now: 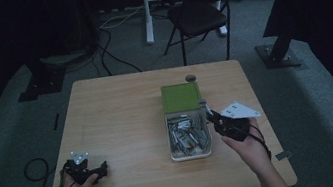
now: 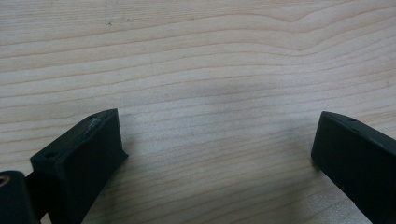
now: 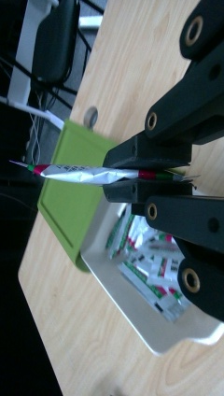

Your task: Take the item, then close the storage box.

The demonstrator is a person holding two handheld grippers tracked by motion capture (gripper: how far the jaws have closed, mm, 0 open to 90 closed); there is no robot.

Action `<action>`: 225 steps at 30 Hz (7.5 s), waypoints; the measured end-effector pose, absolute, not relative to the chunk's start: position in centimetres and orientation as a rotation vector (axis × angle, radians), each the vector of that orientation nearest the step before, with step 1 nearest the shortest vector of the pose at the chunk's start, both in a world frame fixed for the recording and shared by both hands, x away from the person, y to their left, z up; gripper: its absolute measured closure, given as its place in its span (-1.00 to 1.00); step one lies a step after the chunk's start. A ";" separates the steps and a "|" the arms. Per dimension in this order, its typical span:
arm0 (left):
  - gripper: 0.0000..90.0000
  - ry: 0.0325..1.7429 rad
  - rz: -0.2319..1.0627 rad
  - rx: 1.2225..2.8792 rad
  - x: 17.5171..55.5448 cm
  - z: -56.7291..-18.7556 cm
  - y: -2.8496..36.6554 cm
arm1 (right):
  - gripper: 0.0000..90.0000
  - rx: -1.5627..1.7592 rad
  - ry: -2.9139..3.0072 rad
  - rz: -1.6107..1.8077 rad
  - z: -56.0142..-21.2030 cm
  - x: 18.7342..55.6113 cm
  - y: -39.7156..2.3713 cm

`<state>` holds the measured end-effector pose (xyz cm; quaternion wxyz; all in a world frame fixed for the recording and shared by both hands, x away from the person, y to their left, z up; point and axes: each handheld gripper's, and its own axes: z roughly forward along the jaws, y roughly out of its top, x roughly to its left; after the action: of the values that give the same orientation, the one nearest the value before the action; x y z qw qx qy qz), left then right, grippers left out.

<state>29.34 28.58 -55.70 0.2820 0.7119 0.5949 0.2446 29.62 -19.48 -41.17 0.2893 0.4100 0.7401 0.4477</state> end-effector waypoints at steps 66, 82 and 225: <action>-0.94 1.594 0.654 1.907 29.3 -55.7 28.6 | 0.86 1.488 1.908 0.912 -51.7 30.8 -30.6; -0.94 1.594 0.655 1.907 29.3 -55.7 28.6 | 0.83 1.552 1.912 0.903 -52.7 31.8 -31.5; -0.94 0.820 0.426 1.966 29.6 -52.0 10.6 | -0.71 1.077 2.266 1.365 -50.2 30.4 -24.3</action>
<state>29.65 10.64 -52.00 0.4657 0.8009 0.3339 0.1737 30.37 -24.31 -50.21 0.1421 0.3732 0.7853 0.4731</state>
